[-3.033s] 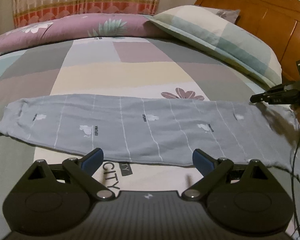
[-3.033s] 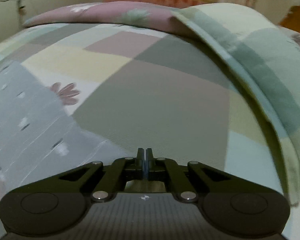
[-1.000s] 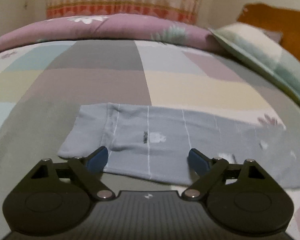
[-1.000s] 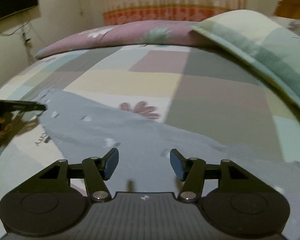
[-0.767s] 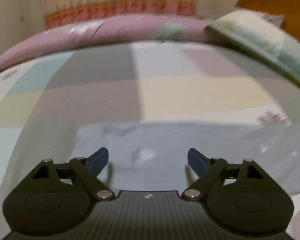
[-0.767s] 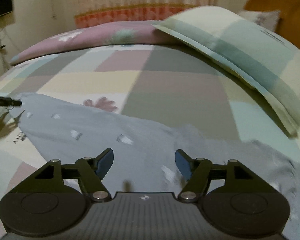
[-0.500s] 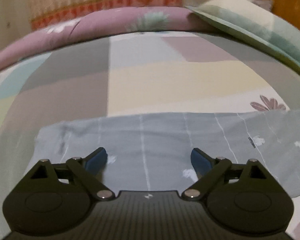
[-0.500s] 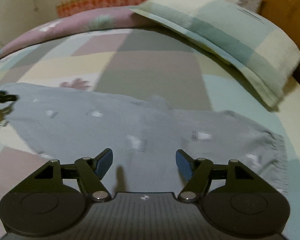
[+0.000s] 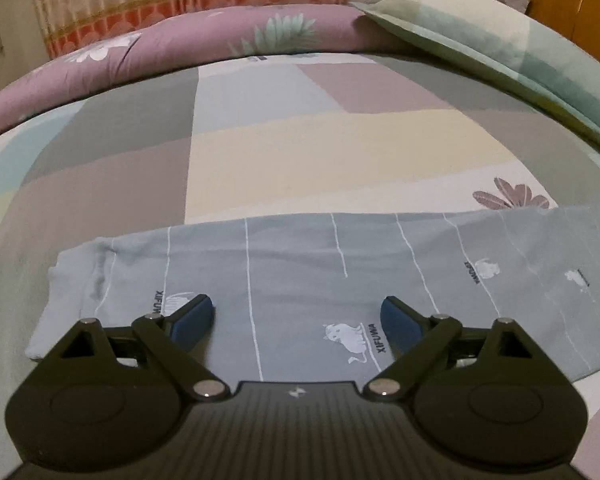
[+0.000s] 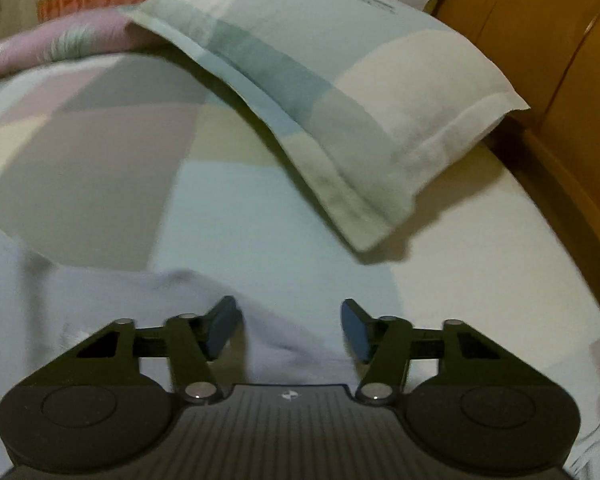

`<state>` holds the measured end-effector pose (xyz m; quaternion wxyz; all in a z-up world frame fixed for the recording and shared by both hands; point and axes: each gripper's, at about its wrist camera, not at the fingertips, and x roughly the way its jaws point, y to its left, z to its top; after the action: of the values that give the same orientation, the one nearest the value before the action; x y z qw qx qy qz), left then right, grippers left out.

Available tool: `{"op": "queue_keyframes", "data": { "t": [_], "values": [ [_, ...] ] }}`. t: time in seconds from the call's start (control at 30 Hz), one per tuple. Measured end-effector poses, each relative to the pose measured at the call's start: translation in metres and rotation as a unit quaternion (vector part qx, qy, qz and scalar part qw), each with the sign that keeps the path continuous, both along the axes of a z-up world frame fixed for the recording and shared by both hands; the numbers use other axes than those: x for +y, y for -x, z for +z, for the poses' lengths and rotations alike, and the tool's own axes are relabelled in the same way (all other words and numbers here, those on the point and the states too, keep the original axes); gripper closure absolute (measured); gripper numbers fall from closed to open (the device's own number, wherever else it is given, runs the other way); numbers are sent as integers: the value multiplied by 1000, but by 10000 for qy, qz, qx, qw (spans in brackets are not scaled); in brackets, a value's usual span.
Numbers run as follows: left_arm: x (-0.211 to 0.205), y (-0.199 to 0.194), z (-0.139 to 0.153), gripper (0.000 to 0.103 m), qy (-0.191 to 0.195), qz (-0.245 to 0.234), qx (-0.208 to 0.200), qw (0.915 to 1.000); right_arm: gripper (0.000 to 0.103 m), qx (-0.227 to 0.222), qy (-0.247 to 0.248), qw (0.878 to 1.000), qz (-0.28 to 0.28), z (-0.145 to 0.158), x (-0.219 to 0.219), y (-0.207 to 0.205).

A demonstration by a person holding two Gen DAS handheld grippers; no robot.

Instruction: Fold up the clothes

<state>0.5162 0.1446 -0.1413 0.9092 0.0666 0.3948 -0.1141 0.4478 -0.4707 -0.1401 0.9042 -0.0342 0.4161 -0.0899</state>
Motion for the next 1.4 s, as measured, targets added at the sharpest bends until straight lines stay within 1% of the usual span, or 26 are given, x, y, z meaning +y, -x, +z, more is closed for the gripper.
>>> {"op": "queue_keyframes", "data": {
  "t": [0.03, 0.1, 0.17, 0.2, 0.23, 0.33, 0.4, 0.43, 0.5, 0.57, 0.63, 0.7, 0.73, 0.77, 0.8, 0.83, 0.9, 0.93, 1.0, 1.07, 1.1, 1.13, 1.17, 1.27, 1.33, 1.4],
  "values": [
    [-2, 0, 2, 12, -56, 2, 22, 10000, 51, 47, -41, 9999, 139, -3, -8, 0],
    [-9, 1, 8, 14, -83, 0, 51, 10000, 55, -18, -262, 9984, 506, -9, -14, 2],
    [-17, 2, 15, 14, 29, -102, -6, 9999, 66, -123, -339, 9963, 783, -13, -15, 3],
    [-24, 2, 16, 14, 44, -194, -3, 9998, 89, -144, -510, 9946, 891, -13, -15, 4],
    [-31, 3, 17, 14, 60, -285, 0, 9996, 100, -164, -686, 9925, 998, -12, -15, 4],
    [-51, 5, 18, 14, 79, -544, 8, 9985, 101, -192, -412, 9933, 1061, -12, -4, 8],
    [-62, 3, 10, 14, -122, -484, 67, 9987, 101, -248, -145, 9966, 772, -10, -5, 9],
    [-64, 3, 7, 10, -193, -375, 100, 9991, 101, -277, -192, 9978, 573, -9, -11, 8],
    [-66, 1, 0, 10, -315, -180, 167, 9992, 100, -336, -299, 9988, 173, -7, -23, 6],
    [-68, 3, 6, 13, -332, -175, 167, 9992, 94, -341, -122, 9993, -18, -4, -25, 7],
    [-76, 8, 15, 14, -357, -331, 56, 9988, 82, -579, -233, 9980, 92, 8, -19, 15],
    [-88, 13, 23, 14, -360, -608, -68, 9975, 78, -718, -506, 9957, 312, 22, -5, 20],
    [-96, 13, 25, 13, -331, -721, -57, 9968, 72, -650, -648, 9949, 417, 26, 4, 19],
    [-104, 13, 25, 13, -298, -825, -30, 9961, 68, -485, -800, 9941, 542, 26, 14, 15],
    [-111, 12, 23, 13, -251, -903, 45, 9956, 60, -316, -952, 9927, 667, 26, 25, 11],
    [-118, 11, 20, 13, -218, -979, 123, 9949, 58, -111, -1026, 9914, 809, 23, 38, 5],
    [-124, 7, 8, 11, -269, -945, 278, 9948, 58, 17, -854, 9920, 925, 11, 56, -6],
    [-125, 4, 3, 6, -278, -864, 327, 9953, 54, 78, -765, 9922, 981, 4, 65, -11],
    [-122, -4, -1, 3, -132, -634, 299, 9975, 45, 200, -586, 9921, 1093, -8, 83, -22],
    [-122, -11, 1, 3, -94, -393, 349, 9986, 44, 127, -677, 9940, 852, -8, 78, -37],
    [-123, -10, 4, 7, -108, -346, 396, 9986, 44, 135, -717, 9943, 772, -5, 77, -39],
    [-126, -3, 11, 10, -81, -417, 372, 9984, 44, 144, -756, 9946, 693, -2, 75, -40],
    [-129, 5, 17, 10, -54, -489, 348, 9982, 44, 153, -794, 9948, 614, 1, 74, -41],
    [-137, 29, 35, 10, 13, -730, 269, 9970, 43, -3, -709, 9949, 717, 23, 76, 3],
    [-153, 53, 43, 9, -37, -1136, 178, 9934, 38, -109, -649, 9947, 787, 39, 78, 32],
    [-172, 73, 45, 9, -48, -1478, 110, 9889, 37, -215, -590, 9943, 858, 54, 80, 61]
  ]
}}
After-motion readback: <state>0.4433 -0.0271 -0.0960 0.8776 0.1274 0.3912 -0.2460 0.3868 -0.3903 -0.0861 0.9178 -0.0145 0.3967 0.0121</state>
